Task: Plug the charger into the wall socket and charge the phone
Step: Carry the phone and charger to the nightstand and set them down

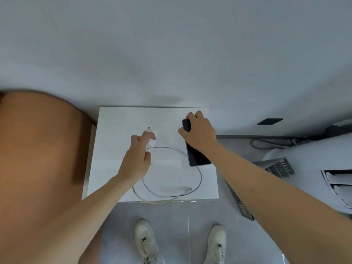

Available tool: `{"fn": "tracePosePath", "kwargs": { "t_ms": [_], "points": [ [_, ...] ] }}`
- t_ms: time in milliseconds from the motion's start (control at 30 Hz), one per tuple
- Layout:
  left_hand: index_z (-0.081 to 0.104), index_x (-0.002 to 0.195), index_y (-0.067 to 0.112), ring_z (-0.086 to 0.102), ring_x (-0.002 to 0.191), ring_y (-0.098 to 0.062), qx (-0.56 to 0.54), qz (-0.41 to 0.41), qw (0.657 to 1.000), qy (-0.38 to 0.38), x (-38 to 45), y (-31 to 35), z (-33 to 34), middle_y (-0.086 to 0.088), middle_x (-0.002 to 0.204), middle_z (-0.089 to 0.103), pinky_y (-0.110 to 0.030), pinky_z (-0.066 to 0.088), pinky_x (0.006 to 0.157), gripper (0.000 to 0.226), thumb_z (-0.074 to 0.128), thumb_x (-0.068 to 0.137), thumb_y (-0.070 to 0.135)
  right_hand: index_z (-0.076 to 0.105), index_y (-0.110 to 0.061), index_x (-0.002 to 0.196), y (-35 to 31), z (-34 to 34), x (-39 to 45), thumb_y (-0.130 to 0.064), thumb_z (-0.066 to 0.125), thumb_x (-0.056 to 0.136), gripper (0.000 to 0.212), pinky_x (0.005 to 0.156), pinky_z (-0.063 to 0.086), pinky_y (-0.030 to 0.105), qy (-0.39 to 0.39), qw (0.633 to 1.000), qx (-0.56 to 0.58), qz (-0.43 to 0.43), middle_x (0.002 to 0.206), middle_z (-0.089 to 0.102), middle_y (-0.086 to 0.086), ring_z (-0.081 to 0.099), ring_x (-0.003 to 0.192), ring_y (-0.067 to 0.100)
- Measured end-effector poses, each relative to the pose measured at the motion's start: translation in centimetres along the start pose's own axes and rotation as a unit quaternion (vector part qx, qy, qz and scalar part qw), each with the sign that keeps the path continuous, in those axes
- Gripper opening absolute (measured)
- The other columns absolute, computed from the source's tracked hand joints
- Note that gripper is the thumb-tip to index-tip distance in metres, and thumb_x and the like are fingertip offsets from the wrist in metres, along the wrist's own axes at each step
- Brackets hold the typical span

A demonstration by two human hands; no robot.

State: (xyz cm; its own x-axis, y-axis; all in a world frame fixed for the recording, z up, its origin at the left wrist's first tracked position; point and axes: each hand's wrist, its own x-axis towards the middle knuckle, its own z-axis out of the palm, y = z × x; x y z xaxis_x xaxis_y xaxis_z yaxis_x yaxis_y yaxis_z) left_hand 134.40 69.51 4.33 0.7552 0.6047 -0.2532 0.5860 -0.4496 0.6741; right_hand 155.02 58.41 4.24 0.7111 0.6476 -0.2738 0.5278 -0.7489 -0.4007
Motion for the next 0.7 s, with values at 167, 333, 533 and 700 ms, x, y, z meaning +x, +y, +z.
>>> {"fn": "tracePosePath", "kwargs": {
  "t_ms": [167,333,533,700],
  "points": [
    [0.044,0.124,0.038,0.062,0.064,-0.027,0.013,-0.011,1.000,0.004,2.3,-3.5,2.3,-0.004,0.116,0.039,-0.037,0.054,0.055,0.057,0.042,0.090,-0.008,0.054,-0.012,0.123,1.5,3.8,3.8,-0.043,0.058,0.094,0.042,0.074,0.046,0.040,0.001,1.000,-0.022,-0.004,0.124,0.050,0.009,0.046,0.096,0.030],
    [0.046,0.124,0.037,0.063,0.060,-0.029,0.021,0.002,1.000,0.023,2.8,-4.5,3.6,-0.003,0.120,0.036,-0.042,0.057,0.055,0.056,0.046,0.089,-0.008,0.055,-0.010,0.125,1.6,5.2,5.7,-0.039,0.061,0.093,0.044,0.069,0.043,0.038,0.031,0.998,-0.040,-0.026,0.130,0.049,0.013,0.048,0.101,0.033],
    [0.049,0.127,0.035,0.065,0.069,-0.031,0.012,0.004,0.999,0.040,2.9,-4.2,3.9,-0.004,0.126,0.035,-0.041,0.059,0.062,0.050,0.049,0.095,-0.003,0.056,-0.009,0.129,1.0,5.6,5.9,-0.039,0.066,0.092,0.048,0.073,0.056,0.043,0.063,0.996,-0.049,-0.031,0.134,0.047,0.015,0.050,0.112,0.035],
    [0.051,0.129,0.039,0.064,0.080,-0.033,0.017,0.005,0.999,0.041,2.7,-4.3,4.0,-0.003,0.131,0.035,-0.037,0.056,0.063,0.047,0.049,0.100,0.003,0.059,-0.009,0.124,0.8,5.5,6.1,-0.044,0.070,0.090,0.050,0.093,0.051,0.042,0.084,0.994,-0.057,-0.040,0.132,0.050,0.016,0.049,0.115,0.036]
  ]
}}
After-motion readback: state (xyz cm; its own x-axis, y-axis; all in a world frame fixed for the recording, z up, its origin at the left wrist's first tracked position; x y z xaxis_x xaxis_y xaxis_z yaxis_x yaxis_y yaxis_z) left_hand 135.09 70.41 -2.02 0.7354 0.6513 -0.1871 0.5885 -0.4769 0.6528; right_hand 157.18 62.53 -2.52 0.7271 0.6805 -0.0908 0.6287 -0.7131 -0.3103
